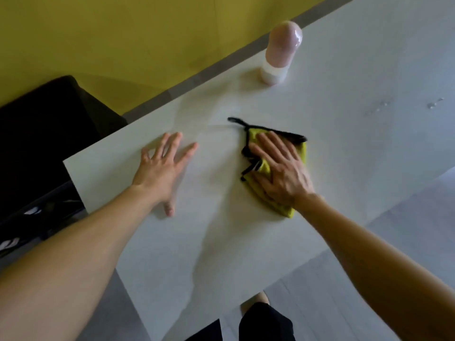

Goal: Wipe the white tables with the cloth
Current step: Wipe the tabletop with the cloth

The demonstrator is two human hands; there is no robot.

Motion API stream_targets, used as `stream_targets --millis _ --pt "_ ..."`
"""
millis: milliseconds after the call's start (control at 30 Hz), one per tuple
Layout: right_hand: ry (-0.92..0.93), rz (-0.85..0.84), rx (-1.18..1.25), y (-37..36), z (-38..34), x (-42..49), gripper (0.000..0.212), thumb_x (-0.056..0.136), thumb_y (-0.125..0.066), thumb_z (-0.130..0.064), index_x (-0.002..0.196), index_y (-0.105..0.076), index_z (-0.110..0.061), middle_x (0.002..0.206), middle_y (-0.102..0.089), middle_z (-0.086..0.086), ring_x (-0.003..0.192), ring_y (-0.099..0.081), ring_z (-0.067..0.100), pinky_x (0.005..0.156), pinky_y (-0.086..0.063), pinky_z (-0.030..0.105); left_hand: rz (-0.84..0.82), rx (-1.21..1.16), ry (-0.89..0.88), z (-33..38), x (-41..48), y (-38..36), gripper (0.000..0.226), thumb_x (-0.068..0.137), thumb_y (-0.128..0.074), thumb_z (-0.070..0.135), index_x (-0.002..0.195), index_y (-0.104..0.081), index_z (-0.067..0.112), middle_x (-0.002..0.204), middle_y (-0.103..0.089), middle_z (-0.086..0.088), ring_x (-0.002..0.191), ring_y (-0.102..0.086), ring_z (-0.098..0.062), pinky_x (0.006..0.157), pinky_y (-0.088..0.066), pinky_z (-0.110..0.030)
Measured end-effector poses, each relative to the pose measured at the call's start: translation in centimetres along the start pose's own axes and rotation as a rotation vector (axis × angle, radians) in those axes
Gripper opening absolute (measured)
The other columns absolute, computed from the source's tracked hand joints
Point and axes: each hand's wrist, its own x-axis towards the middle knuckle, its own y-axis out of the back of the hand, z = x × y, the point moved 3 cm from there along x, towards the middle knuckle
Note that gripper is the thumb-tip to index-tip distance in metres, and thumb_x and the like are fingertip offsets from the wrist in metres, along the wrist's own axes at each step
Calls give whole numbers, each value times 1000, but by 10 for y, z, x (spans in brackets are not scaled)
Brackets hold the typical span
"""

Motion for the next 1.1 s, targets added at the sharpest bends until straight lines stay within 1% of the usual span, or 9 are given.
stream_targets --millis 100,200,367,500,667,767,933,1033,1100 --pt "-365 36 -79 37 79 10 73 106 -42 -65 171 -30 -34 181 -21 -1 169 -11 24 133 -18 58 15 -10 -1 -3 -1 -4 198 29 -105 66 156 45 39 171 42 -12 161 30 -39 126 -26 -71" --pt "-518 68 -67 30 41 14 81 103 -40 -69 173 -22 -32 183 -13 3 170 -3 26 134 -10 61 23 -10 -9 -5 -1 -3 198 27 -105 67 157 43 40 172 40 -10 162 29 -38 127 -24 -71" --pt "30 -120 16 -35 -143 -28 94 97 -50 -85 170 -35 -28 181 -19 9 169 -6 33 133 -13 62 -12 17 -1 -9 -3 -4 192 27 -100 75 168 25 35 170 45 -7 163 31 -35 128 -20 -70" --pt "181 -99 67 -32 -106 -29 76 104 -57 -67 167 -43 -27 178 -29 8 168 -17 33 132 -22 58 -22 19 1 -8 -6 -5 191 33 -98 77 168 26 24 169 46 -7 162 32 -33 129 -19 -70" --pt "-352 37 -105 24 37 1 82 103 -40 -77 171 -32 -31 180 -22 3 169 -12 27 132 -19 60 43 -62 -23 -17 -12 -8 194 34 -97 78 162 39 26 175 36 -7 166 20 -33 132 -16 -64" --pt "-487 18 -93 18 11 13 100 95 -39 -89 173 -19 -30 183 -10 8 169 0 30 135 -3 60 115 -152 49 -37 -26 -27 189 35 -87 93 165 34 26 179 24 -12 167 14 -34 134 -13 -62" --pt "159 -169 -34 -51 -168 -4 90 101 -49 -79 172 -31 -26 181 -16 13 169 -4 37 131 -15 66 63 -397 305 -53 -48 -72 183 43 -74 103 165 33 17 176 30 -16 165 24 -36 132 -6 -67" --pt "426 -214 -22 -54 -169 8 74 105 -51 -63 170 -36 -29 181 -18 9 169 -9 33 134 -13 60 -29 -494 269 -57 -46 -88 180 47 -69 106 158 44 20 165 53 -8 156 44 -31 131 6 -68" --pt "404 -152 -26 -42 -130 43 68 107 -53 -60 167 -42 -29 180 -24 6 168 -16 30 134 -17 58 -72 -561 233 -58 -44 -91 183 40 -63 111 154 49 21 158 61 -5 149 53 -28 128 19 -65"
